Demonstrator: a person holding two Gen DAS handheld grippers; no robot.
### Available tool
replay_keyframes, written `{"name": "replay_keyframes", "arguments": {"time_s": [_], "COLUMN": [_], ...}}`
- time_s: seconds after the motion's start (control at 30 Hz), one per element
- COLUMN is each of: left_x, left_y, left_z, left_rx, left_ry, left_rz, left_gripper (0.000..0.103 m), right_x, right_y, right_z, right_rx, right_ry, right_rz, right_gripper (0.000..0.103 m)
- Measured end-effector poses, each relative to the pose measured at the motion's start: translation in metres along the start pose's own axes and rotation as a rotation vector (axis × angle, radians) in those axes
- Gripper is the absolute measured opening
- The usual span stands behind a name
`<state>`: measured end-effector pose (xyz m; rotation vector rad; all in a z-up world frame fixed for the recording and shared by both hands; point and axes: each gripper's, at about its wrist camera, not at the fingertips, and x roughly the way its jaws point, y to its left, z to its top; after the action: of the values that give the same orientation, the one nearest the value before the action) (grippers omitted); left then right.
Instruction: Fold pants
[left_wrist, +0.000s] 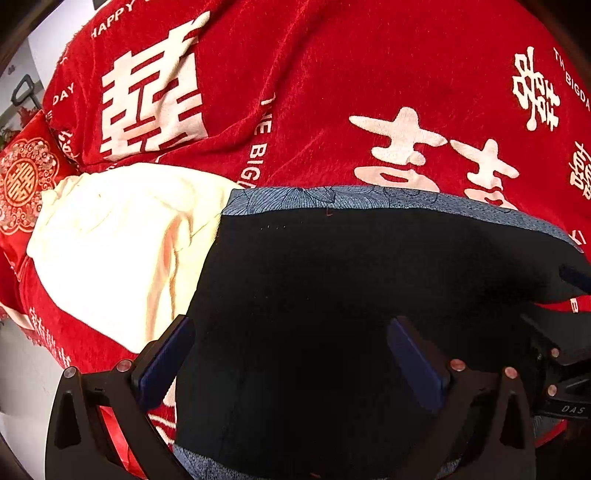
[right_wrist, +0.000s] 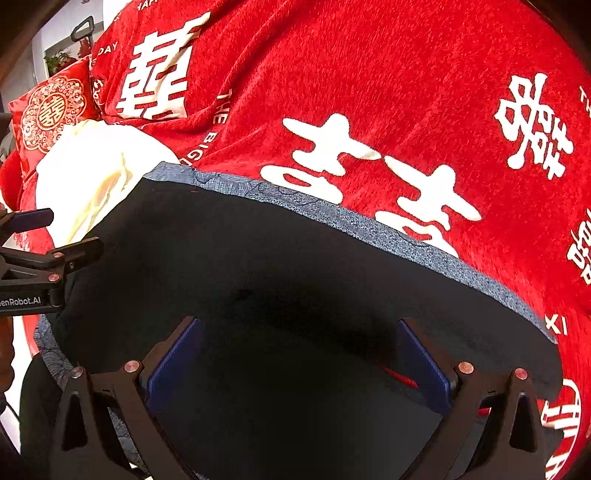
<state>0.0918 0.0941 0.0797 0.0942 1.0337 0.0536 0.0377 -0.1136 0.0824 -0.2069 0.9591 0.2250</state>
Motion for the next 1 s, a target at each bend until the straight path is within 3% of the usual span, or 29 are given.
{"name": "replay_keyframes", "arguments": {"time_s": [0.4,0.87,1.0], "left_x": [0.04,0.081,0.089], "left_y": [-0.016,-0.018,-0.017], "left_z": [0.031,0.042,0.046], "left_rx": [0.039,0.065,0.063], "left_ry": [0.036,0.078,0.081], "left_rz": [-0.031,-0.018,-0.022], "left_gripper": [0.103,0.103,0.103], "right_x": [0.055,0.143,0.164], "right_y": [-0.035,-0.03,-0.027], "right_z": [0.039,0.092,0.096], "right_rx": [-0.09,-0.313,-0.359], "right_ry": [0.036,0.139,0.205], "right_rz": [0.087,0.272,0.327], "right_gripper": [0.103,0.103,0.103]}}
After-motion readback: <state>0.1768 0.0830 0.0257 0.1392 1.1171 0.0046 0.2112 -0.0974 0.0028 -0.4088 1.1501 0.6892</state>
